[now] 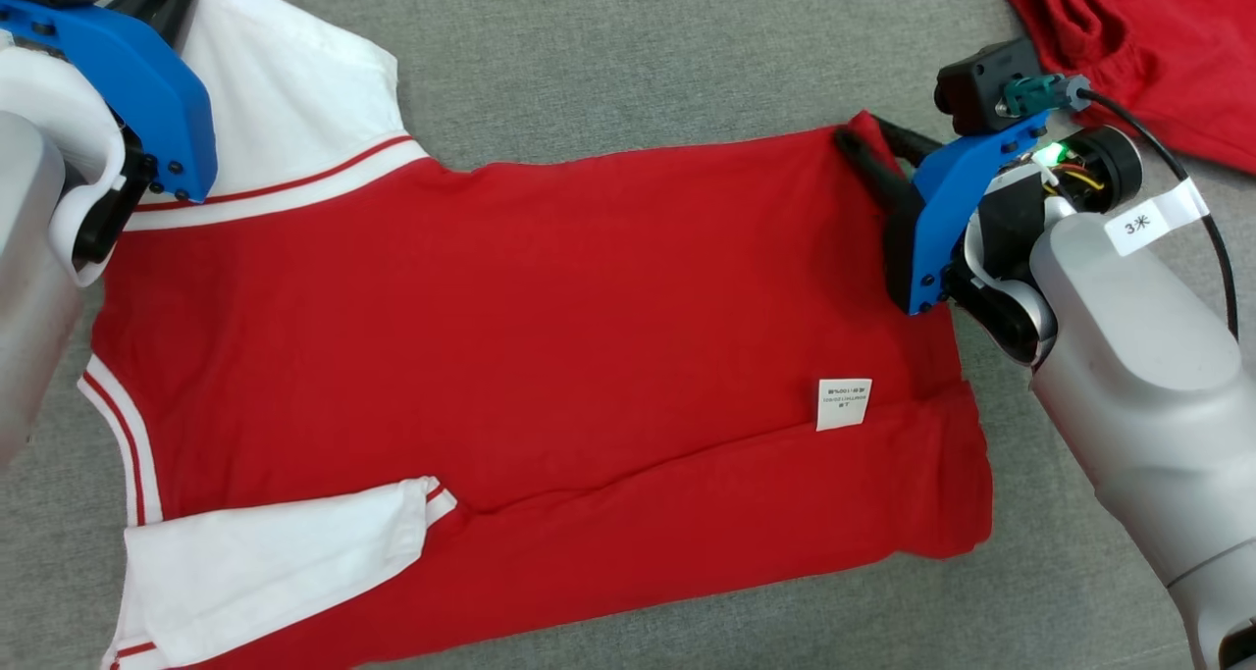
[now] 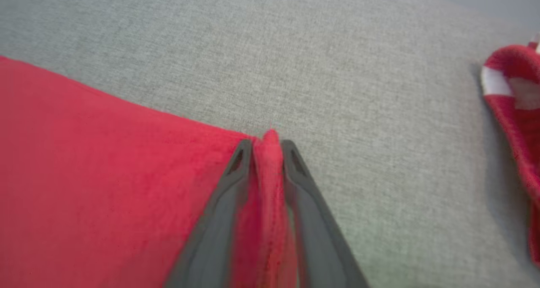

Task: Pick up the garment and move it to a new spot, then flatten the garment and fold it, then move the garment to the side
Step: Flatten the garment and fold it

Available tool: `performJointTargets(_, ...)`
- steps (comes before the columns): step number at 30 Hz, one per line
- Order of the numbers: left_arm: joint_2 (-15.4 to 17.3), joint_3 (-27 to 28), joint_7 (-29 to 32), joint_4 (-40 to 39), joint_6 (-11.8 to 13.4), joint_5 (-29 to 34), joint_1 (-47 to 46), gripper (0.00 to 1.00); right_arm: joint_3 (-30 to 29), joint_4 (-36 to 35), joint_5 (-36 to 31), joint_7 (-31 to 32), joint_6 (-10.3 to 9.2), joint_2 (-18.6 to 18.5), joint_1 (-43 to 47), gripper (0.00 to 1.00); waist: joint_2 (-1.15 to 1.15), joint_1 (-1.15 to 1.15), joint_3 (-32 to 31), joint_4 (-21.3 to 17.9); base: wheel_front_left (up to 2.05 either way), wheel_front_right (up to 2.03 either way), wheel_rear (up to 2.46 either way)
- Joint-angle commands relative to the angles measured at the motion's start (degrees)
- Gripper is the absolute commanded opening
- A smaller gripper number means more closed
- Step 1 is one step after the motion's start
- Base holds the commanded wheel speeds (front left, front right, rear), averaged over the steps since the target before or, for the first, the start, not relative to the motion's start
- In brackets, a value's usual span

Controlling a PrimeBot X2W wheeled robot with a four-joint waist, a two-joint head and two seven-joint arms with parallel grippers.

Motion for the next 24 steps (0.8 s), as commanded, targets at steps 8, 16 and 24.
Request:
performJointTargets(8, -1.0, -1.09, -6.22, 1.47, -0.01, -0.57, -1.87, 0.0, -3.12, 4.35, -2.71, -10.13, 0.0, -0.58, -2.96, 0.0, 0.0, 0.0, -2.54, 1.43, 0.0, 0.0, 0.0)
performJointTargets(16, -1.53, -2.63, -12.2, -2.02, -0.02, -2.08, 2.49, 0.0, -2.31, 8.37, -2.82, -14.81, 0.0, 0.2, 0.03, 0.0, 0.0, 0.0, -5.18, 2.84, 0.0, 0.0, 0.0)
performJointTargets(24, -0.66, -0.56, -15.9, -8.99, 1.94, -3.79, 10.97, 0.0, -3.09, 10.24, -4.03, -22.38, 0.01, -1.39, 4.13, 0.0, 0.0, 0.0, -7.4, 4.77, 0.0, 0.0, 0.0)
